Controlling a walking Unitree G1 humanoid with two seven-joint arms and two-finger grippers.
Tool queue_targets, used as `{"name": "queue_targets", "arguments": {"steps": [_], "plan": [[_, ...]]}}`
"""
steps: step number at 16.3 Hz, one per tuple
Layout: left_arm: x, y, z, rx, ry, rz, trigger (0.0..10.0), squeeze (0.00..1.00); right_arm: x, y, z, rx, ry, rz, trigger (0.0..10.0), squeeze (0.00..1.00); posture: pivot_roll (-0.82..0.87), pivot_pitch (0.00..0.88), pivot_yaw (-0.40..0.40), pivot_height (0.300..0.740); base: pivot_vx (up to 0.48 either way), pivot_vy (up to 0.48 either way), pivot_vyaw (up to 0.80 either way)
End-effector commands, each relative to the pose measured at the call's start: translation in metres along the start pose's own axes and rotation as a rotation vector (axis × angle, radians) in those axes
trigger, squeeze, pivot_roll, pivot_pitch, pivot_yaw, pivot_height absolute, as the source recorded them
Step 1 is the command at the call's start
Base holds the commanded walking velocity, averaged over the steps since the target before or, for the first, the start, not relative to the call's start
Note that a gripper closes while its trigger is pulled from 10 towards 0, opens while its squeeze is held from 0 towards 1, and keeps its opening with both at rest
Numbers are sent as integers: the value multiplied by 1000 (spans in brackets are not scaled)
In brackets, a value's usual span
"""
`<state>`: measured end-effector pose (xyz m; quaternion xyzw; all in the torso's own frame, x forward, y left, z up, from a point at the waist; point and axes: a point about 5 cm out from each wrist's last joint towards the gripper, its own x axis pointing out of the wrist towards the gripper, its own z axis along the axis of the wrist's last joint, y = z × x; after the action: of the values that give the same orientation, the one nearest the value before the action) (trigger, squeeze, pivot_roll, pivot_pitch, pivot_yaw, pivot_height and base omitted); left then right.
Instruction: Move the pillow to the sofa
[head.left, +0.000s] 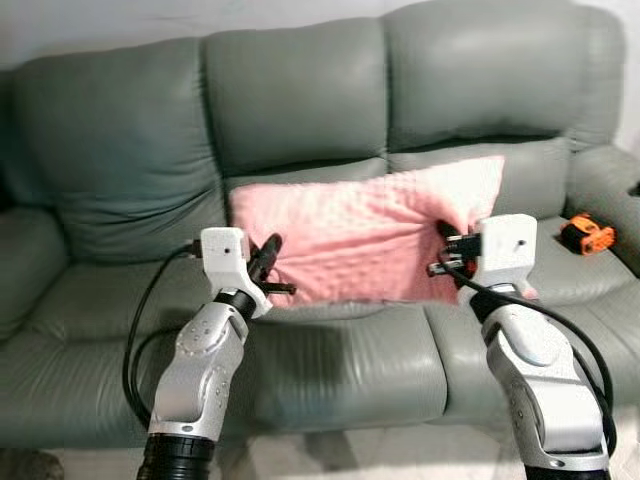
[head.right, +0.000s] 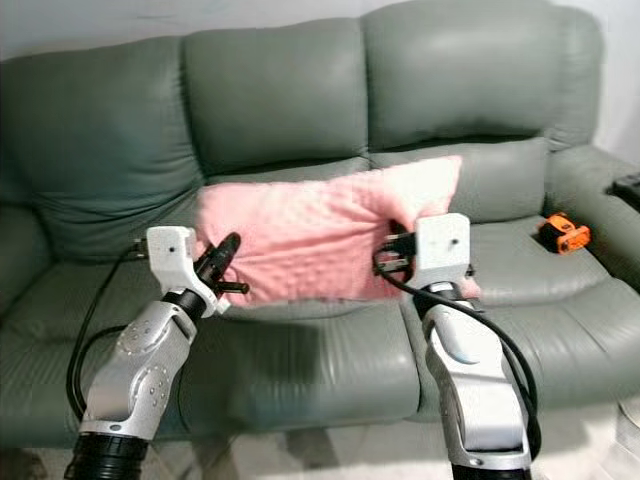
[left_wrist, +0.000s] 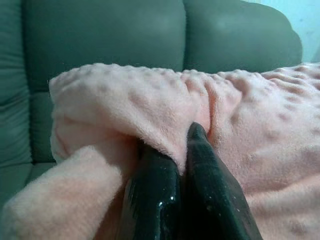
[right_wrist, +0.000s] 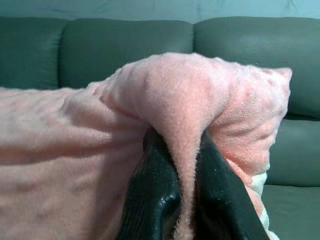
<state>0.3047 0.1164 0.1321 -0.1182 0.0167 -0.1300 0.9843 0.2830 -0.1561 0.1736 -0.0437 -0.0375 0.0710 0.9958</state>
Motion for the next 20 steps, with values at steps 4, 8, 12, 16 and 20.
{"name": "queue_targets", "arguments": {"steps": [4, 8, 12, 16, 20], "plan": [[1, 14, 8, 45, -36, 68, 10000, 0, 1, 6, 7, 4, -34, 15, 10000, 0, -169, 5, 69, 740, 0, 0, 0], [1, 18, 10, 12, -49, 81, 10000, 0, 1, 6, 8, 9, -40, 18, 10000, 0, -171, 6, 71, 740, 0, 0, 0], [0, 17, 10, -1, -52, 67, 10000, 0, 0, 6, 8, 9, -40, 17, 10000, 0, -172, 7, 72, 740, 228, 0, 0], [0, 17, 10, -6, -54, 66, 10000, 0, -1, 5, 6, 7, -36, 18, 10000, 0, -172, 8, 72, 740, 307, 0, 0], [0, 17, 10, -9, -54, 65, 10000, 0, -1, 6, 5, 9, -34, 22, 10000, 0, -171, 8, 73, 740, 304, 0, 0]]}}
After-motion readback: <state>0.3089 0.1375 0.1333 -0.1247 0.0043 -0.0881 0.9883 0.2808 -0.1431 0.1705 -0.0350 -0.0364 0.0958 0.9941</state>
